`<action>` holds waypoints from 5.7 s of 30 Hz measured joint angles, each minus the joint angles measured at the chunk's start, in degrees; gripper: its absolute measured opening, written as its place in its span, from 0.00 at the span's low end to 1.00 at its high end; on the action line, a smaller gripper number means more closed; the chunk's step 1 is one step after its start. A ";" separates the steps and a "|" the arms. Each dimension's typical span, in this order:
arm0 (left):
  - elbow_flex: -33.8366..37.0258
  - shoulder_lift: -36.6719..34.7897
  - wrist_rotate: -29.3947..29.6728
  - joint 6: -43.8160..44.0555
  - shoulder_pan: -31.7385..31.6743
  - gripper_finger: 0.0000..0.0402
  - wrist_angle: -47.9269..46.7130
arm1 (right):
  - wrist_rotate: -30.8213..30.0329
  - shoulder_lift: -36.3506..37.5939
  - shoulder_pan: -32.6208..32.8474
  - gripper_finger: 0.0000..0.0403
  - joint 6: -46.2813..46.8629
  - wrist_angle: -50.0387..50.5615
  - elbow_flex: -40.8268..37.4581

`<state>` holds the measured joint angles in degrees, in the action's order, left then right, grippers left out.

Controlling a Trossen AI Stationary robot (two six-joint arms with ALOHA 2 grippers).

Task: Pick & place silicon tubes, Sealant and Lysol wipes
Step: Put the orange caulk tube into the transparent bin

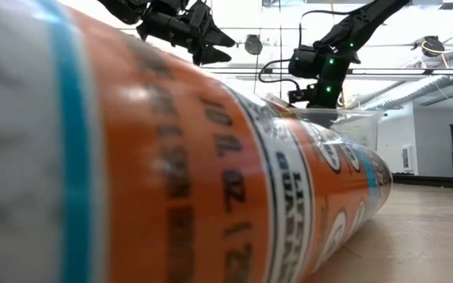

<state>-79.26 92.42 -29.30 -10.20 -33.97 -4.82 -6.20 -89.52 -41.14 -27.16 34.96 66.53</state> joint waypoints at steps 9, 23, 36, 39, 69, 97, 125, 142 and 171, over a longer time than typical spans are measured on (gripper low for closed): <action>-0.02 0.13 0.59 -0.02 -0.03 0.87 -0.31 | 0.13 0.00 0.07 0.58 4.65 -0.55 -2.00; -0.02 0.13 0.90 -1.53 -0.14 0.88 -3.23 | -2.51 0.21 0.94 0.83 10.56 -1.96 -2.00; -0.02 0.13 1.97 -2.80 -0.14 0.87 -3.22 | -3.29 2.57 7.95 0.79 11.26 1.84 -2.00; -0.02 0.13 1.97 -2.80 -0.14 0.87 -3.20 | -0.39 3.20 9.33 0.79 11.17 3.11 -2.02; 0.00 0.17 1.99 -1.68 -0.14 0.87 -3.20 | 13.97 15.08 22.46 0.79 13.00 10.71 -2.07; 0.02 0.17 2.40 -1.49 -0.03 0.87 -1.17 | 11.39 12.27 51.49 0.79 19.07 -18.72 -12.43; 0.04 0.17 2.38 -1.51 0.71 0.88 -0.51 | 0.26 -19.64 73.45 0.68 28.50 -16.56 13.63; 0.04 0.17 2.40 -1.51 3.14 0.88 0.15 | 1.84 -30.53 72.73 0.64 31.18 -10.25 17.54; 0.02 0.17 2.38 -1.53 7.63 0.88 2.03 | -37.15 -0.97 81.84 0.50 60.01 19.20 16.89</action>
<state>-79.24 92.60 -26.92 -11.72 -26.34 -2.79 -43.35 -90.48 40.71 32.85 54.17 83.42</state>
